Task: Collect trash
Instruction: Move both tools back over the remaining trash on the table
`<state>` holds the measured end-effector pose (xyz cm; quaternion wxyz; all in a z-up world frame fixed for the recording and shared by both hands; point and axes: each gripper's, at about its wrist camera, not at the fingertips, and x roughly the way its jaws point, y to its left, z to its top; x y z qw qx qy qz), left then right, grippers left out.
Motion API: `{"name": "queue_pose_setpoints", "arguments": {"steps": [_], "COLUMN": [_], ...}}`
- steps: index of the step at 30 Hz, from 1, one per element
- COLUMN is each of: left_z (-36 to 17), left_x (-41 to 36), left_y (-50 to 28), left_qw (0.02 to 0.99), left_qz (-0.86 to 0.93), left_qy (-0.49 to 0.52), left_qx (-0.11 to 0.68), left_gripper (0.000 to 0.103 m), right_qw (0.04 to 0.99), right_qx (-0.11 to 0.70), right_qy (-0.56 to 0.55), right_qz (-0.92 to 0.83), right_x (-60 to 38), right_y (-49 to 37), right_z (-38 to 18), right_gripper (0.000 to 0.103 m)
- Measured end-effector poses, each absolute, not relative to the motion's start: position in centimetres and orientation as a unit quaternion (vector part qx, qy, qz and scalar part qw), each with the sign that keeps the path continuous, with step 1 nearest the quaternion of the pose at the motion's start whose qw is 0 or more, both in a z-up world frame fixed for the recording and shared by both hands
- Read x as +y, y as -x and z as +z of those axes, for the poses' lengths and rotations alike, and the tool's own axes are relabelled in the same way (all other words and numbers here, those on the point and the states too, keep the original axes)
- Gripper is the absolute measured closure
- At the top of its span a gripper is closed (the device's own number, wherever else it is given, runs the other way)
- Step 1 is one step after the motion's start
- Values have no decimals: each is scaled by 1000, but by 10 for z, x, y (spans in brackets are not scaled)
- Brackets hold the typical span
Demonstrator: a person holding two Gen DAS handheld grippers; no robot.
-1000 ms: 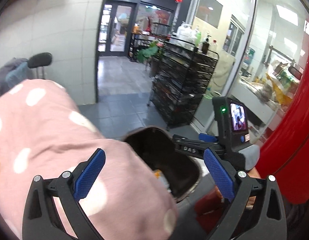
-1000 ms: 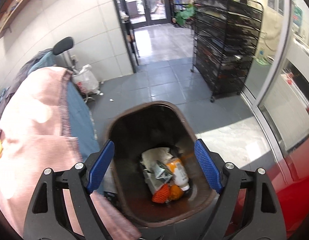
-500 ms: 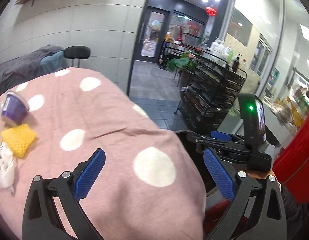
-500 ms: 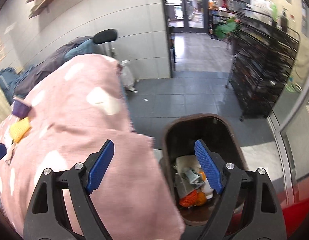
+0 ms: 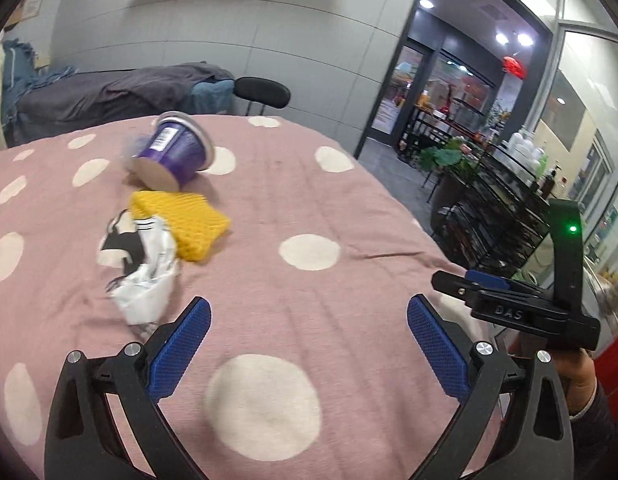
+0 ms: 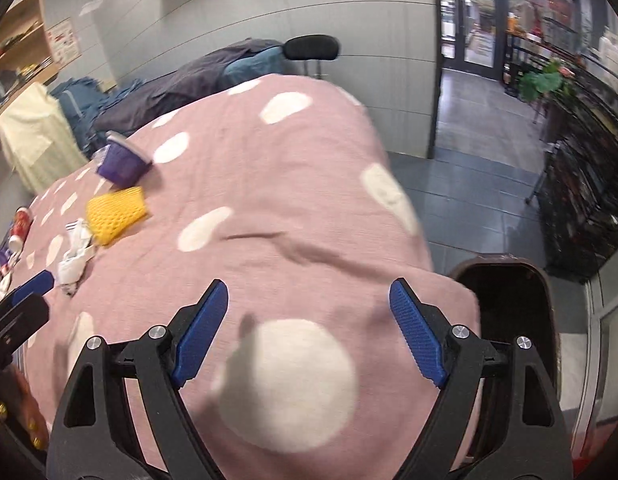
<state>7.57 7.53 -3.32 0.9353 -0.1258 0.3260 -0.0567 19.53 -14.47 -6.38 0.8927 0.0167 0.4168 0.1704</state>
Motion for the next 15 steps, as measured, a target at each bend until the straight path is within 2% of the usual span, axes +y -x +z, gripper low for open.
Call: {"name": "queue_pose_setpoints", "arguments": {"steps": [11,15], "left_z": [-49,-58], "left_x": [146,151], "left_y": [-88,-107], "left_qw": [927,918], "left_qz": [40,40], "left_qy": [123,106], "left_qx": [353,381], "left_gripper": [10,27], "right_qw": [873,868], "right_qx": [423,423], "right_qy": [28,42], "right_qz": [242,255], "right_x": [-76,-59], "right_y": [-199,-204], "right_z": [-57,-55], "right_gripper": [21,21]}}
